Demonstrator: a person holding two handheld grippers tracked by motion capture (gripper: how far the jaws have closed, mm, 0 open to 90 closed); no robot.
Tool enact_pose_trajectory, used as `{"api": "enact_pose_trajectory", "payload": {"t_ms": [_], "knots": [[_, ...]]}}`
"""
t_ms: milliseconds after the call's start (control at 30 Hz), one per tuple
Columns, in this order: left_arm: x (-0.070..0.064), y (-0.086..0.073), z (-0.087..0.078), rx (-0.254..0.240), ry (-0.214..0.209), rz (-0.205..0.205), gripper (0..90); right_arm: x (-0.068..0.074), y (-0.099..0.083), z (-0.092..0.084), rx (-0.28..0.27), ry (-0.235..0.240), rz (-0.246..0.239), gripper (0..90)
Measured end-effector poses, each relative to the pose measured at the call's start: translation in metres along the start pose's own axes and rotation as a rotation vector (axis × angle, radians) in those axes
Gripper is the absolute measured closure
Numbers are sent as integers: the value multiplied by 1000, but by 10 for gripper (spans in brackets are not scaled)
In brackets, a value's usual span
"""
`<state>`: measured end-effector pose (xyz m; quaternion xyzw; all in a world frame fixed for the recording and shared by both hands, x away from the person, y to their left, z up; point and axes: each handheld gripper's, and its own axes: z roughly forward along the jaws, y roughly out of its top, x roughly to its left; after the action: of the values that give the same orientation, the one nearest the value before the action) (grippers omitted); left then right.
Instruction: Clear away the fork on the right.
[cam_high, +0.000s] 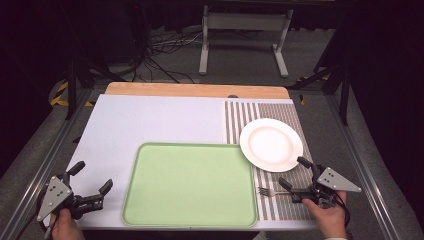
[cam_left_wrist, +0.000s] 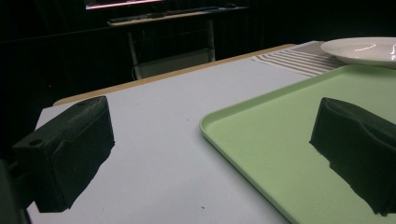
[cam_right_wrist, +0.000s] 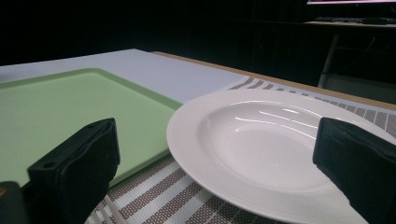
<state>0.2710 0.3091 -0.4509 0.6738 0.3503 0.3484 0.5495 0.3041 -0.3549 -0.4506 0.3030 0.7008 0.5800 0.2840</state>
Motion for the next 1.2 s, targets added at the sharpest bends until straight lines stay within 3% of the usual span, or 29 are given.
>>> {"api": "enact_pose_trajectory", "payload": {"t_ms": [600, 900, 1100, 1200], "knots": [[0, 0, 0, 7, -6, 4, 3, 0, 1, -2, -2, -4, -7, 16], [0, 1, 0, 8, -6, 2, 3, -1, 3, -2, 7, 17, -13, 16], [0, 0, 1, 11, -9, 2, 3, 0, 13, 1, 3, 39, -33, 16], [0, 0, 0, 10, -9, 1, 3, -1, 19, 4, -10, 45, -12, 15]]}}
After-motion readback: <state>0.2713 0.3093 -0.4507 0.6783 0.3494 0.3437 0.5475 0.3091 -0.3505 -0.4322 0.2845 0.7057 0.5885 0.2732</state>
